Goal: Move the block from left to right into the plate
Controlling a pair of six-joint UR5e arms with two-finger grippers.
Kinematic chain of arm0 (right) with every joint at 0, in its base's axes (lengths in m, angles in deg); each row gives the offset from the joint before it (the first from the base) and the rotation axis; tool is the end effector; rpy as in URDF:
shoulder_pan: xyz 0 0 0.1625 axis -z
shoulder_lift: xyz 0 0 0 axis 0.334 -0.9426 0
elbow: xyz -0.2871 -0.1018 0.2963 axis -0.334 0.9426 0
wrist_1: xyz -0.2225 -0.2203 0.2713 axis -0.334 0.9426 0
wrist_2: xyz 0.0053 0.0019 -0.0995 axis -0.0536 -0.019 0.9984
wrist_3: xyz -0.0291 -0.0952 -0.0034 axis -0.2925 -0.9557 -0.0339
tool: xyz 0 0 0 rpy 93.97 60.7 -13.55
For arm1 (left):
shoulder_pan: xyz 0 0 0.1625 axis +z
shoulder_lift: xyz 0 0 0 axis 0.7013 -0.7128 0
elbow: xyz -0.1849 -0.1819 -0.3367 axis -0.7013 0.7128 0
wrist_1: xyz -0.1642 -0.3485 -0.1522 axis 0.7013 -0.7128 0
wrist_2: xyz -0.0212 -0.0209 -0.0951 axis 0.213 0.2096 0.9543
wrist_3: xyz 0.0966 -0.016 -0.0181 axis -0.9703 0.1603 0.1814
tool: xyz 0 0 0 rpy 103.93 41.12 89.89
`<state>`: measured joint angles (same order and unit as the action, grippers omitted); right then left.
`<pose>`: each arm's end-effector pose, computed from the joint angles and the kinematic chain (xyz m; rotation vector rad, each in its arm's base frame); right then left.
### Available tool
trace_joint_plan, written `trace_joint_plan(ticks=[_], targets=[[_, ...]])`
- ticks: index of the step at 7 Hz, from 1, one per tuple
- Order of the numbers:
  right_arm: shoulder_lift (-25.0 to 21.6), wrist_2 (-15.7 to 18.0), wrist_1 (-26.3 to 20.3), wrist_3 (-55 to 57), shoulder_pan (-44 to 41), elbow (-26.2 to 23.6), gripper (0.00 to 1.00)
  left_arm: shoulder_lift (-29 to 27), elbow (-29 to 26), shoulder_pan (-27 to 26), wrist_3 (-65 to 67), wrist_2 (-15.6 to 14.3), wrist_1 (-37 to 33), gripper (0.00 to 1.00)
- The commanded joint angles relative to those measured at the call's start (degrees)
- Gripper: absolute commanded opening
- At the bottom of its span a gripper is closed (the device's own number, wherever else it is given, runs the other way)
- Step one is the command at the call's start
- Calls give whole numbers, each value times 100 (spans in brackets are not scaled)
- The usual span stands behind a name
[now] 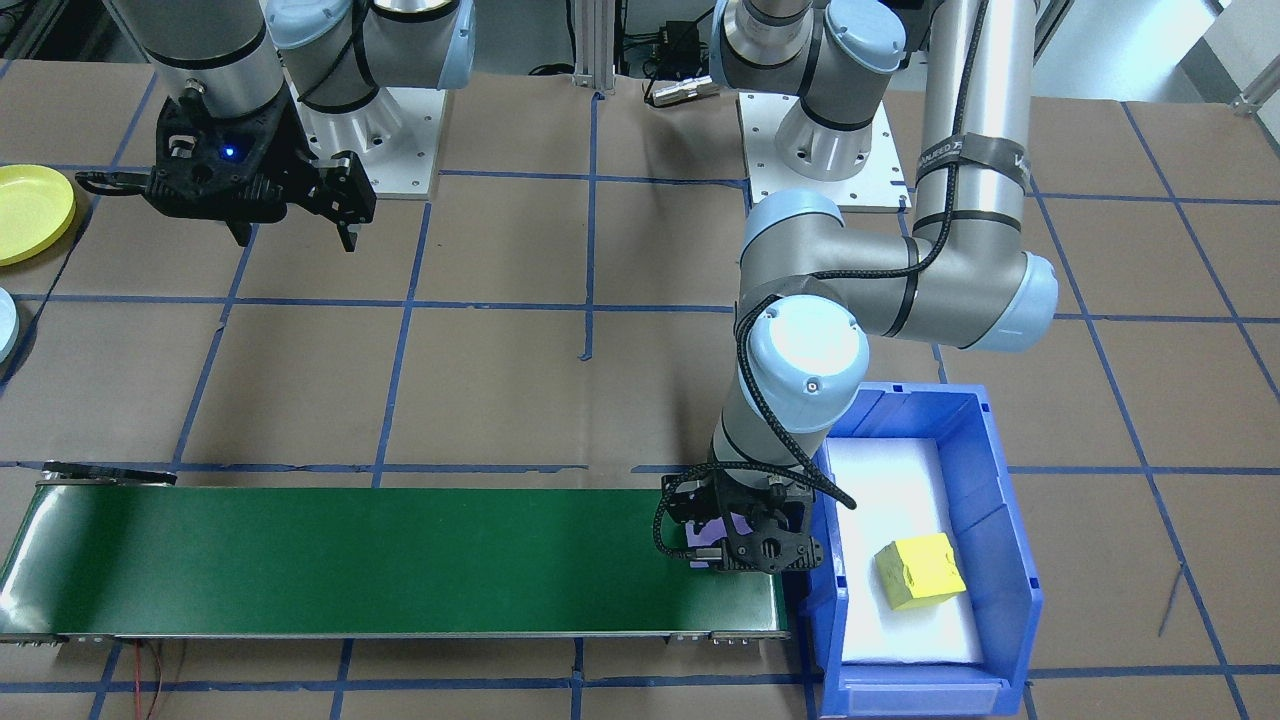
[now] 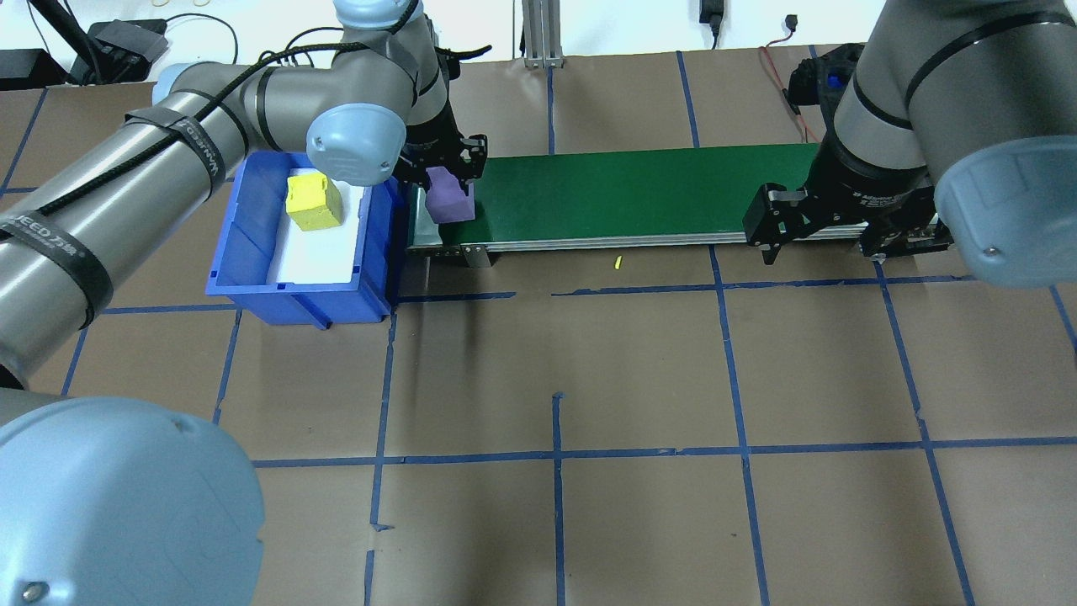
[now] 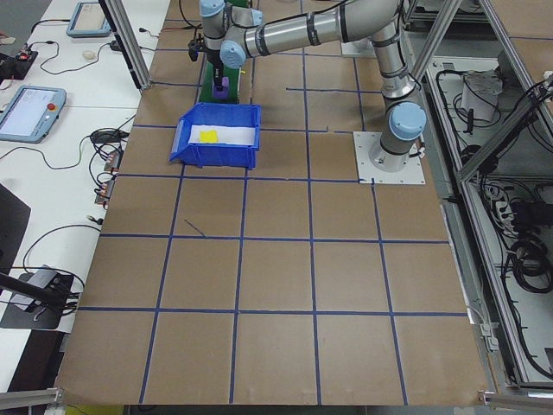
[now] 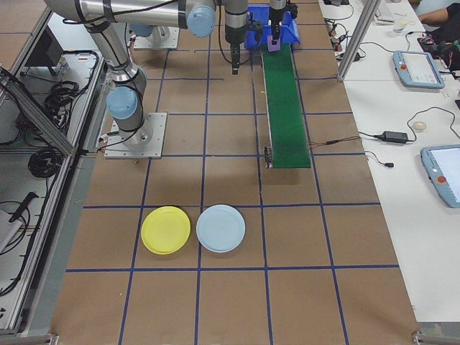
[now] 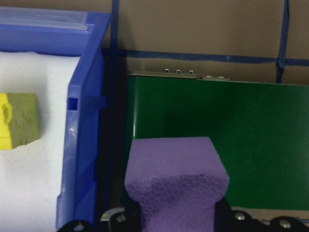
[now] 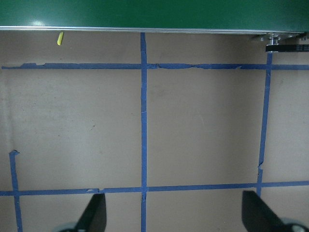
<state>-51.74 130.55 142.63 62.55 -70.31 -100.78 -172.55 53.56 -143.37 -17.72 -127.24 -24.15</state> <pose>0.1250 -0.4472 0.4503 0.0171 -3.0721 0.0078 -0.2360 -0.6490 0.2796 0.0392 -3.1316 0.0627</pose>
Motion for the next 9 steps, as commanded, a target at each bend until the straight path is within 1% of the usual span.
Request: trace_joint_plan(ticks=[1, 2, 3, 4, 5, 6, 7, 8, 9], targets=[[32, -20, 420, -127, 35, 41, 100, 10, 144, -13, -191, 14, 154, 97], [302, -124, 685, -93, 61, 77, 100, 202, 65, -13, -192, 14, 84, 100], [609, -430, 914, -40, 62, 199, 100, 412, 56, -13, -192, 14, 22, 100], [969, -789, 1186, -14, 53, 348, 100, 675, 56, -13, -192, 5, -204, 100], [1477, -1132, 1667, 143, 44, 497, 100, 939, 47, -13, -192, -13, -424, 100], [1917, -1397, 2081, 162, 44, 594, 100, 1307, 30, 31, -192, -82, -792, 100], [2278, -1530, 2259, 180, 44, 769, 100, 1702, 160, 319, -227, -83, -1187, 100], [2586, -1775, 2278, 389, 35, 1119, 100, 2028, 222, 748, -602, -74, -1670, 100], [2816, -1908, 2278, 521, 35, 1349, 100, 2275, 240, 987, -806, -83, -2057, 100]])
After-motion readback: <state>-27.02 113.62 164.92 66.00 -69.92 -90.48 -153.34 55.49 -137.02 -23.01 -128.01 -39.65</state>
